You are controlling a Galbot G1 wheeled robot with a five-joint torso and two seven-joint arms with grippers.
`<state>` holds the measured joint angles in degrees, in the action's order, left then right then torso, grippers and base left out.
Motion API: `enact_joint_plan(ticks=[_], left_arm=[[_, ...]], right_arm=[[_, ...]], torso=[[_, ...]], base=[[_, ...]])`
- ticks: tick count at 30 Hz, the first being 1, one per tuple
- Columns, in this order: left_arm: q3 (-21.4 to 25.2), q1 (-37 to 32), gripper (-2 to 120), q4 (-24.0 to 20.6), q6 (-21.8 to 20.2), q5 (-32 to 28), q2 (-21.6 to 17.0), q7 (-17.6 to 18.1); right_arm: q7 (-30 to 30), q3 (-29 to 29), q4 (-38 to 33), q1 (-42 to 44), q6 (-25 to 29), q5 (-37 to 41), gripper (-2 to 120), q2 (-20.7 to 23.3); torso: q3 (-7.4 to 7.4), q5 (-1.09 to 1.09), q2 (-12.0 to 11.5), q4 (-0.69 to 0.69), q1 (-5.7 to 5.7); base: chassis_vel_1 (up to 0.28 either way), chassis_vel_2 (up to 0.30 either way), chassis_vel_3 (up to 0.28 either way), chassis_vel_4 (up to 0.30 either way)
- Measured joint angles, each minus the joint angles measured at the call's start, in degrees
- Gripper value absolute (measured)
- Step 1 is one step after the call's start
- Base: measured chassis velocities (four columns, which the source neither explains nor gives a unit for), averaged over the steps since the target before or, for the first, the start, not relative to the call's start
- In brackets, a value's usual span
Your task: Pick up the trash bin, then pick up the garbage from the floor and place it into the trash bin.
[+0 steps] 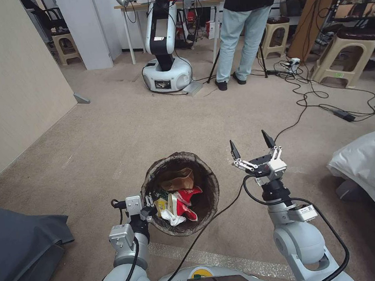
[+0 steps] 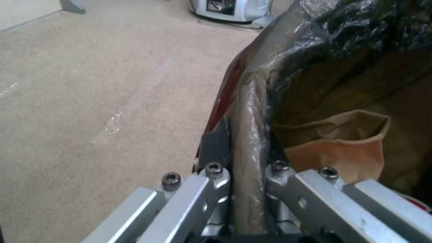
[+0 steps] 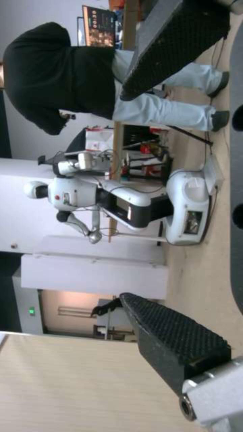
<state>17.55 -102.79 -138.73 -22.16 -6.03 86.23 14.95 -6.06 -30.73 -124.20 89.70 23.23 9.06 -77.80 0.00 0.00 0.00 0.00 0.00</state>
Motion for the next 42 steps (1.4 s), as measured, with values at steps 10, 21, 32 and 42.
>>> enact_joint_plan(ticks=[10,21,32,42], left_arm=[[0.0,0.0,2,0.0,0.0,0.0,0.0,0.0],[0.0,0.0,2,0.0,0.0,0.0,0.0,0.0],[0.01,0.0,2,0.0,0.0,0.0,0.0,0.0],[3.09,-2.71,2,0.14,2.63,-5.13,0.43,3.88]], right_arm=[[-0.79,-0.59,-0.03,0.76,1.11,0.02,100,0.03],[-1.2,-0.55,0.13,0.76,1.32,0.02,100,0.02],[-1.21,-0.36,0.16,0.75,1.2,-0.06,100,-0.07],[-1.3,-0.14,0.15,0.77,1.02,-0.27,100,-0.08]], torso=[[0.0,0.0,0.0,0.0,0.0],[0.0,0.0,0.0,0.0,0.0],[0.0,0.0,0.0,0.0,0.0],[0.0,0.0,0.0,-0.02,0.0]], base=[[0.0,0.0,0.0,0.0],[0.0,0.0,0.0,0.0],[0.0,0.0,0.0,0.0],[0.0,0.0,0.0,0.0]])
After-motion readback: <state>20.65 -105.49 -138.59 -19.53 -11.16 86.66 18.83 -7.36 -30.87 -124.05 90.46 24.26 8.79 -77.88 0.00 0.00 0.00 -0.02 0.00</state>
